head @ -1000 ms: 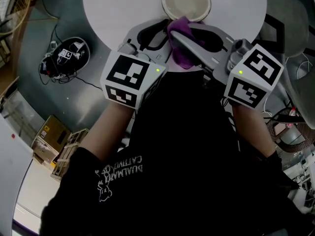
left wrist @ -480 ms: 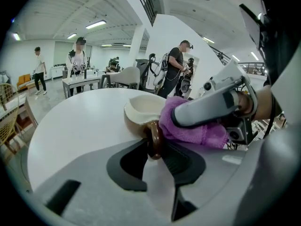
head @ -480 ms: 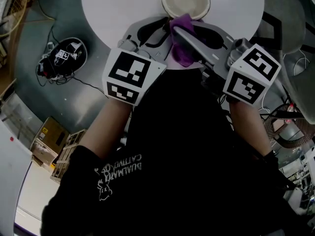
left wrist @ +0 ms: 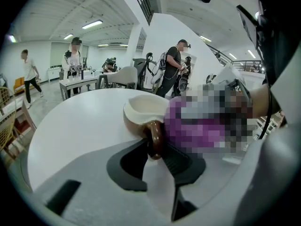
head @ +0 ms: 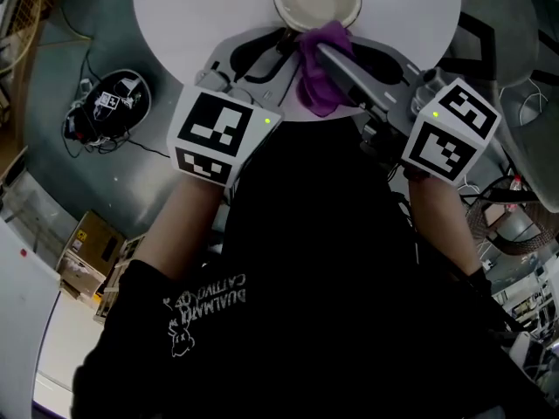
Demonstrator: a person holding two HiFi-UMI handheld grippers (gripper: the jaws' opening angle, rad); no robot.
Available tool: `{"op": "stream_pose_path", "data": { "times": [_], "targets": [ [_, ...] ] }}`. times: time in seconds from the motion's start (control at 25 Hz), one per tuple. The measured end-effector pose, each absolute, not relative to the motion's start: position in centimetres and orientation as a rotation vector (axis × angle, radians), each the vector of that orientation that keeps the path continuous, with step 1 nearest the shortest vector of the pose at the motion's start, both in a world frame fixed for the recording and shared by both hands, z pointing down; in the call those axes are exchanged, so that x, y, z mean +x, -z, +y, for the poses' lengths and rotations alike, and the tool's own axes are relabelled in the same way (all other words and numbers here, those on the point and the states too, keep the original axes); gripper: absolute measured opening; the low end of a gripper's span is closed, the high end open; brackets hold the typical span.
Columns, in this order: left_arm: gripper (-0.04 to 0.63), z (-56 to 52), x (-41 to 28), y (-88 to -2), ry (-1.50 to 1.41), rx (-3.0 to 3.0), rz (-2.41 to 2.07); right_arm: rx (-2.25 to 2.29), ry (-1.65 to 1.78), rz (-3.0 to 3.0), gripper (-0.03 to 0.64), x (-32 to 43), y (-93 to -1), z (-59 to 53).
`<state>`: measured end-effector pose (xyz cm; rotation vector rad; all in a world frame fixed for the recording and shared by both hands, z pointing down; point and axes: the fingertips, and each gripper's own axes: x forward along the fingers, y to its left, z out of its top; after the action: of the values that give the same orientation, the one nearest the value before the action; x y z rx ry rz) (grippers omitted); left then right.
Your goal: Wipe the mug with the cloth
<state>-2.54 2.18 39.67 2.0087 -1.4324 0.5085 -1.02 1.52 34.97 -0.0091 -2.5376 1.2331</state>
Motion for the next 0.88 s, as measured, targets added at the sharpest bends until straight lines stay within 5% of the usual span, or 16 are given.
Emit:
{"op": "stream_pose_path", "data": {
  "times": [0.88],
  "targets": [
    [0.087,2.0,-2.5,-39.8,-0.540,2.028,-1.432,0.128,-1.230,-2.532,0.029,1.4,-35.7,-2.2]
  ]
}}
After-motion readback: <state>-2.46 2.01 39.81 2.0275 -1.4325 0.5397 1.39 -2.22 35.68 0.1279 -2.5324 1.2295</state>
